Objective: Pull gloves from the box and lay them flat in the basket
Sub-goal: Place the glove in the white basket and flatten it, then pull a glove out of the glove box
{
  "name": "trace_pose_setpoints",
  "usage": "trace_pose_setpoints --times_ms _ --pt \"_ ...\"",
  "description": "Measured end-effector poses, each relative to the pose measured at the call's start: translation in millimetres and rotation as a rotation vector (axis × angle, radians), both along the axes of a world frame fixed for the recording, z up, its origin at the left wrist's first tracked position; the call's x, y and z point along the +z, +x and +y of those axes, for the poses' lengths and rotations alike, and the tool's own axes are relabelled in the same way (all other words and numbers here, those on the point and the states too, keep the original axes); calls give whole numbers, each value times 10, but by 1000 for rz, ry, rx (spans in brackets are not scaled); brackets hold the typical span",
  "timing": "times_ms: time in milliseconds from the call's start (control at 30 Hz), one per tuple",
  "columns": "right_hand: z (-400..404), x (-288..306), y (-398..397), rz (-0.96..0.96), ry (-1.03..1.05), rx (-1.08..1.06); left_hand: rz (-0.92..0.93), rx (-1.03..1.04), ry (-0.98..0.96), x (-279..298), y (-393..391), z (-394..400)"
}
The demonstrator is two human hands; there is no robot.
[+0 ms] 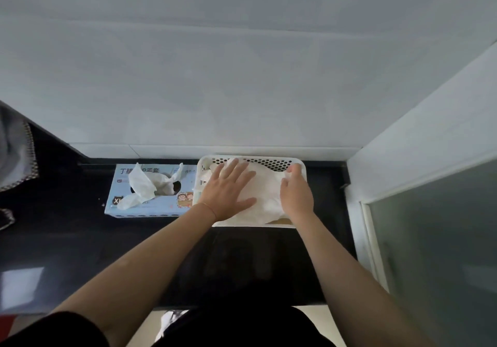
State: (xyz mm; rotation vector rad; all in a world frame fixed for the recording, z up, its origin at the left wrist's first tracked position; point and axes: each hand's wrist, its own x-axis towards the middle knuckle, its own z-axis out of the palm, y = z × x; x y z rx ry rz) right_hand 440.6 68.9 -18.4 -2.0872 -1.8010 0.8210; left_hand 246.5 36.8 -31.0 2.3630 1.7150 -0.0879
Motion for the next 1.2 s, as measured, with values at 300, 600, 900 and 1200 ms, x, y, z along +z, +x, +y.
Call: trace_pose_setpoints --times_ms 300,600,900,1200 --pt "-52 -69 99 -670 141 454 95 7 -91 -178 -74 -17" --pt "-73 -150 80 -785 87 490 170 -66 -181 -340 -112 60" --pt "-13 210 -398 -478 224 295 -200 33 -55 62 -217 25" --pt "-369 288 -1563 25 -21 320 -126 539 25 225 -1620 -435"
